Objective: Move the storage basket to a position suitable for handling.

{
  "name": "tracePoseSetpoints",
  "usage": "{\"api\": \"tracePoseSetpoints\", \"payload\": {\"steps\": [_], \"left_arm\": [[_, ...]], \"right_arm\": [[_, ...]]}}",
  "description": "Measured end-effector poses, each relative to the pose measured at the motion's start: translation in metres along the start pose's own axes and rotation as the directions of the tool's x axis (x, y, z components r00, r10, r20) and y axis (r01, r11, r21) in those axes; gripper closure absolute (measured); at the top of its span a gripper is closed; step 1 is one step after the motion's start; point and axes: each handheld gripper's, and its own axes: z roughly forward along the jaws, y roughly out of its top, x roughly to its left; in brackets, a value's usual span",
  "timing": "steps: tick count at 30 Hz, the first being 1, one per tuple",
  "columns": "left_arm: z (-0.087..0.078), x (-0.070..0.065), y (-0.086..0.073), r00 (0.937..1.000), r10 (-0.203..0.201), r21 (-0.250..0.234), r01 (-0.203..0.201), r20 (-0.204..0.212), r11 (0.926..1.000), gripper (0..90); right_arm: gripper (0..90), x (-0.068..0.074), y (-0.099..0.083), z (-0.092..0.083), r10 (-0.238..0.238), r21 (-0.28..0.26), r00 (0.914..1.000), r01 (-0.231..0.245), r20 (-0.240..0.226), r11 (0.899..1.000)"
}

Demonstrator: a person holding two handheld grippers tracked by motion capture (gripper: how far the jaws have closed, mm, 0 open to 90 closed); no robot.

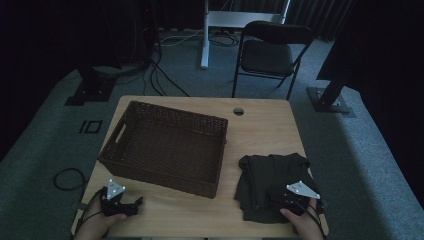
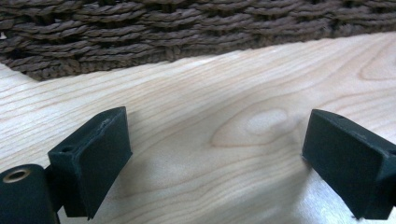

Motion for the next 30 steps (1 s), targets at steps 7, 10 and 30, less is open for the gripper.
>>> {"api": "tracePoseSetpoints", "payload": {"steps": [7, 10, 30], "left_arm": [[-0.001, 0.002, -0.001, 0.9993, 0.026, -0.002, -0.025, 0.028, 0.9997, 8.2], [-0.002, 0.002, -0.002, 0.9988, 0.026, -0.006, -0.026, 0.042, 0.9997, 8.3], [-0.019, 0.015, 0.004, 0.9985, 0.033, -0.062, -0.03, 0.043, 0.9976, 14.8]], "right_arm": [[12.5, -0.001, 0.001, 0.0, 0.006, -0.002, 1.0, -0.006, -0.005, 1.0], [12.4, 0.0, 0.001, 0.001, 0.006, -0.004, 1.0, -0.006, -0.005, 1.0], [13.1, 0.017, 0.029, -0.003, 0.021, -0.065, 0.9972, -0.026, -0.072, 0.998]]}}
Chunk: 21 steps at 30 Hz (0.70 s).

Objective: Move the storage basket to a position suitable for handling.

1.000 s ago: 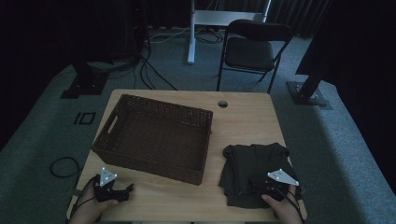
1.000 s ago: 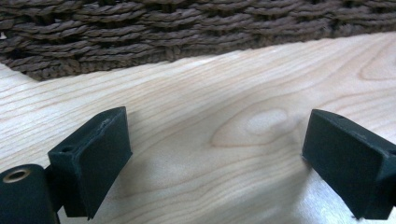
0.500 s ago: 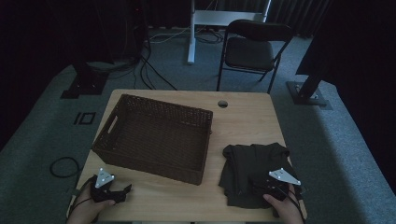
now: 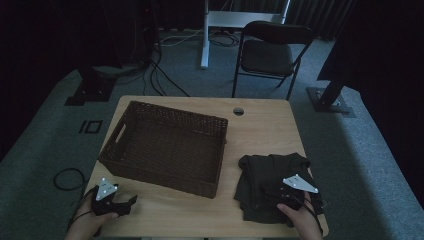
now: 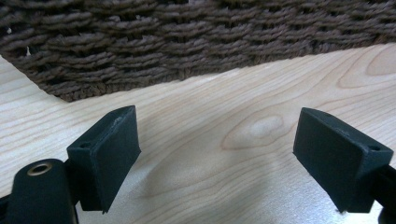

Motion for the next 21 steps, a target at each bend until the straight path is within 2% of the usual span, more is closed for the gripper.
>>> {"api": "tracePoseSetpoints", "payload": {"steps": [6, 12, 13, 16, 21], "left_arm": [[-0.007, 0.004, 0.006, 1.0, 0.004, -0.016, -0.004, -0.003, 0.9999, 14.8], [-0.019, 0.008, 0.017, 1.0, 0.005, -0.055, -0.006, -0.004, 0.9985, 14.8], [-0.024, 0.009, 0.02, 1.0, -0.003, -0.069, 0.003, -0.002, 0.9976, 14.8], [-0.029, 0.011, 0.024, 0.9999, 0.003, -0.081, -0.004, -0.012, 0.9967, 14.8], [-0.048, 0.02, 0.035, 0.9999, -0.002, -0.122, 0.0, -0.015, 0.9926, 14.9]], "right_arm": [[13.1, 0.01, 0.015, 0.001, -0.026, -0.022, 0.9995, 0.026, -0.019, 0.999], [13.1, 0.018, 0.027, 0.001, -0.052, -0.043, 0.9982, 0.05, -0.03, 0.998], [13.2, 0.02, 0.031, 0.001, -0.051, -0.052, 0.998, 0.049, -0.038, 0.997], [13.1, 0.022, 0.035, 0.001, -0.051, -0.06, 0.9979, 0.049, -0.04, 0.997], [13.1, 0.03, 0.046, 0.0, -0.061, -0.076, 0.9964, 0.056, -0.06, 0.996]]}}
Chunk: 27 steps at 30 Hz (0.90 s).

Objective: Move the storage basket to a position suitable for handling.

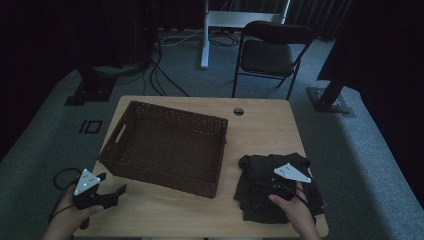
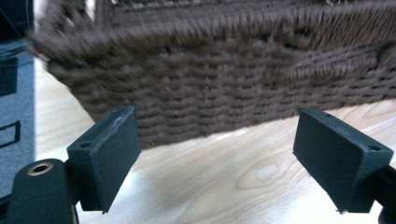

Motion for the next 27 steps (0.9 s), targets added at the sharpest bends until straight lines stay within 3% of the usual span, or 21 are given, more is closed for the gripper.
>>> {"api": "tracePoseSetpoints", "payload": {"steps": [4, 16, 25, 27], "left_arm": [[-0.009, 0.006, 0.011, 0.9997, -0.006, -0.037, 0.005, -0.023, 0.9993, 15.0], [-0.011, 0.021, 0.045, 0.9988, -0.01, -0.116, 0.005, -0.047, 0.9932, 15.0], [-0.002, 0.035, 0.061, 0.9995, -0.013, -0.125, 0.01, -0.03, 0.9921, 15.0], [0.001, 0.04, 0.064, 0.9992, -0.032, -0.13, 0.028, -0.026, 0.9911, 15.0]], "right_arm": [[13.3, 0.006, 0.007, 0.001, -0.032, -0.01, 0.9994, 0.032, -0.012, 0.999], [13.2, 0.024, 0.025, 0.009, -0.044, -0.027, 0.9973, 0.043, -0.058, 0.999], [13.3, 0.035, 0.031, 0.017, -0.05, -0.033, 0.9953, 0.047, -0.082, 0.998], [13.3, 0.037, 0.032, 0.018, -0.052, -0.036, 0.9948, 0.049, -0.087, 0.998]]}}
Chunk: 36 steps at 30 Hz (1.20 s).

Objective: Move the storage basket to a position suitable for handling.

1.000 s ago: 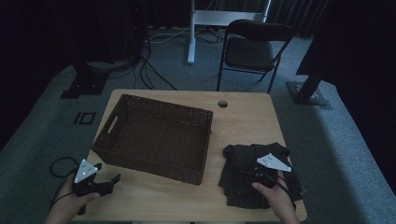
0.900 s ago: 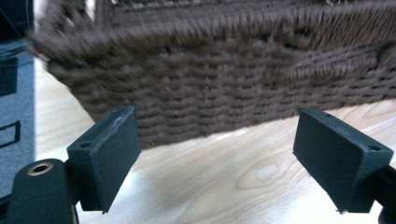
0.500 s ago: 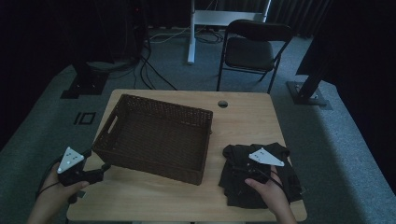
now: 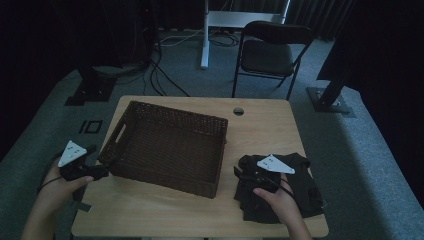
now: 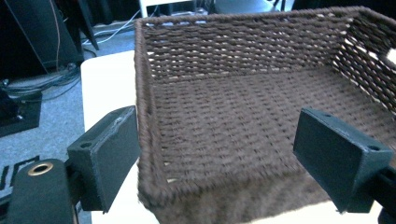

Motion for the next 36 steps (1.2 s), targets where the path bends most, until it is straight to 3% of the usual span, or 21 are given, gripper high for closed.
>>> {"api": "tracePoseSetpoints", "payload": {"steps": [12, 18, 25, 32, 36], "left_arm": [[0.026, 0.024, 0.004, 0.9986, -0.019, 0.046, 0.021, -0.049, 0.9987, 15.0], [0.035, 0.028, 0.003, 0.9979, -0.023, 0.059, 0.026, -0.061, 0.9979, 15.0], [0.058, 0.037, -0.007, 0.997, -0.035, 0.106, 0.042, -0.069, 0.9935, 15.0], [0.067, 0.041, -0.012, 0.9957, -0.039, 0.13, 0.05, -0.084, 0.9903, 15.3], [0.07, 0.04, -0.013, 0.9956, -0.056, 0.138, 0.066, -0.075, 0.9882, 15.6]], "right_arm": [[13.3, 0.016, 0.007, 0.016, 0.002, -0.007, 0.9997, -0.002, -0.025, 1.0], [13.3, 0.024, 0.01, 0.025, 0.002, -0.012, 0.9992, -0.003, -0.039, 1.0], [13.3, 0.039, 0.012, 0.04, 0.018, -0.025, 0.9988, -0.019, -0.046, 1.0], [13.3, 0.051, 0.012, 0.052, 0.004, -0.02, 0.9993, -0.004, -0.036, 1.0], [13.3, 0.056, 0.011, 0.058, 0.022, -0.02, 0.9989, -0.022, -0.041, 1.0]]}}
